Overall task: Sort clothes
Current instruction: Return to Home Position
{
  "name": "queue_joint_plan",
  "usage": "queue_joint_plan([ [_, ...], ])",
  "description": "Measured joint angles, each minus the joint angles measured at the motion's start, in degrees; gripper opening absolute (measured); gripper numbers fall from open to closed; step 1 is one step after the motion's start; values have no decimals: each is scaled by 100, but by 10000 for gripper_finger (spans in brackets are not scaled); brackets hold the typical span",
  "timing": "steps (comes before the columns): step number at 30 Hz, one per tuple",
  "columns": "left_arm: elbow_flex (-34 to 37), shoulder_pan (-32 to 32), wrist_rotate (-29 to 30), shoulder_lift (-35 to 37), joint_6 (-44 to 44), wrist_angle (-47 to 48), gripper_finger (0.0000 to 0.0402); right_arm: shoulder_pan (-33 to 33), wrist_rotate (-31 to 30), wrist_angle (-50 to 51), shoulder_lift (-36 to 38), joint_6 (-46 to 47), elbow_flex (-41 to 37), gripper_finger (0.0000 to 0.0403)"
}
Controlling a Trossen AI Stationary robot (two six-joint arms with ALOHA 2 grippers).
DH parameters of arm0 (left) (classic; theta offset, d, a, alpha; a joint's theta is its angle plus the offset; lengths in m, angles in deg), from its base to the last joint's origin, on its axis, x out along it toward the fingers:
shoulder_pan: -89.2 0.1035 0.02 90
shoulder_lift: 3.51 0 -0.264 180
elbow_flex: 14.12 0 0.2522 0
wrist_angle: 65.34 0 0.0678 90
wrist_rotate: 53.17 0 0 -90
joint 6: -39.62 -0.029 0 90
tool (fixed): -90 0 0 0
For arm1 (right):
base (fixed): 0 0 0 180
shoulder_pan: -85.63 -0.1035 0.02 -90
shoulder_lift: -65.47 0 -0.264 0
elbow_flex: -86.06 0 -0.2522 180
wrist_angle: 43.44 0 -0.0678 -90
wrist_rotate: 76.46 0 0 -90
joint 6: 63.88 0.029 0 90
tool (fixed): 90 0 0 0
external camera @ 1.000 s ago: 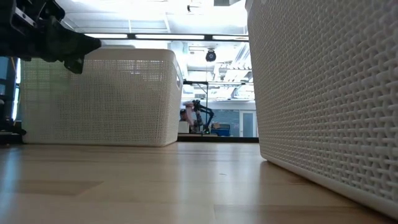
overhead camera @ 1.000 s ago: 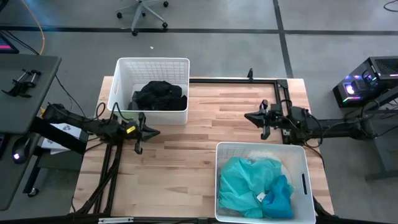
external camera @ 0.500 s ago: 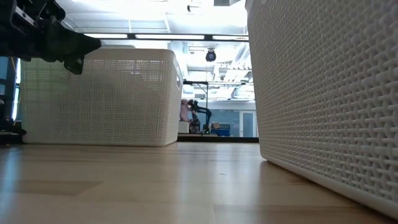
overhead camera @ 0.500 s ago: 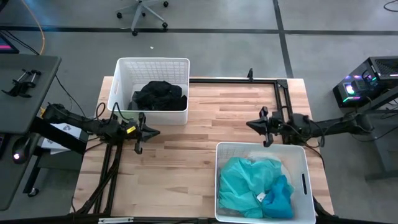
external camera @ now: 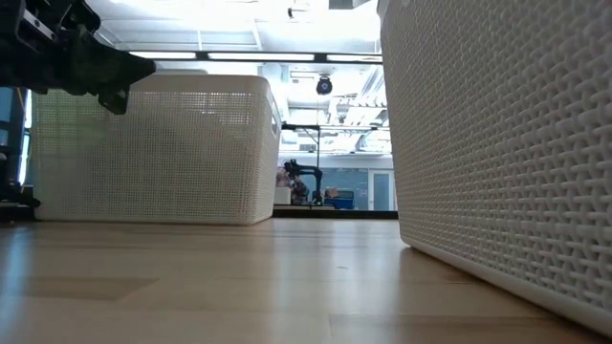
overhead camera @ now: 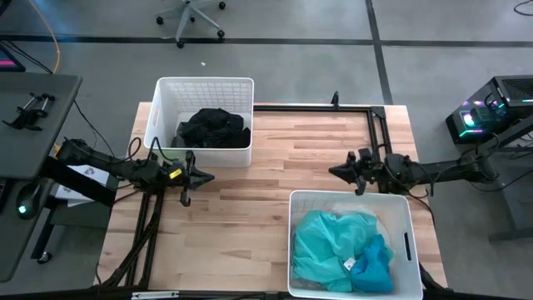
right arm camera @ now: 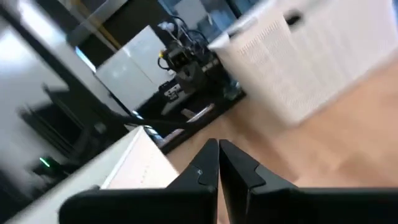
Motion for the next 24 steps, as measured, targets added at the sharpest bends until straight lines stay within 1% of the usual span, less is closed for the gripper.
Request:
queue_joint_plan([
  [3,0,0,0,0,-1,0,0,0,-6,-11,-8,1105,0,0],
  [5,0,0,0,0,2,0,0,0,-23,48,-4,1465,2,0],
  [9,0,0,0,0,1,0,0,-38,-49,344,40,1453,2,0],
  [12,0,0,0,0,-1,2,0,-161,-24,702,336,1219,13,0],
  [13,0,0,0,0,1,0,0,-170,-46,798,472,1294,13,0],
  [16,0,0,0,0,-1,2,0,-165,-232,778,841,2090,13,0],
  [18,-2,0,1,0,1,2,0,-140,-367,715,1031,2392,21,0],
  [20,-2,0,0,0,-1,2,0,-106,-430,747,1216,2299,21,0],
  [21,-2,0,0,0,1,2,0,-98,-407,749,1331,2048,21,0],
  [24,-2,0,0,0,-1,2,0,-78,-99,723,1626,724,24,0],
])
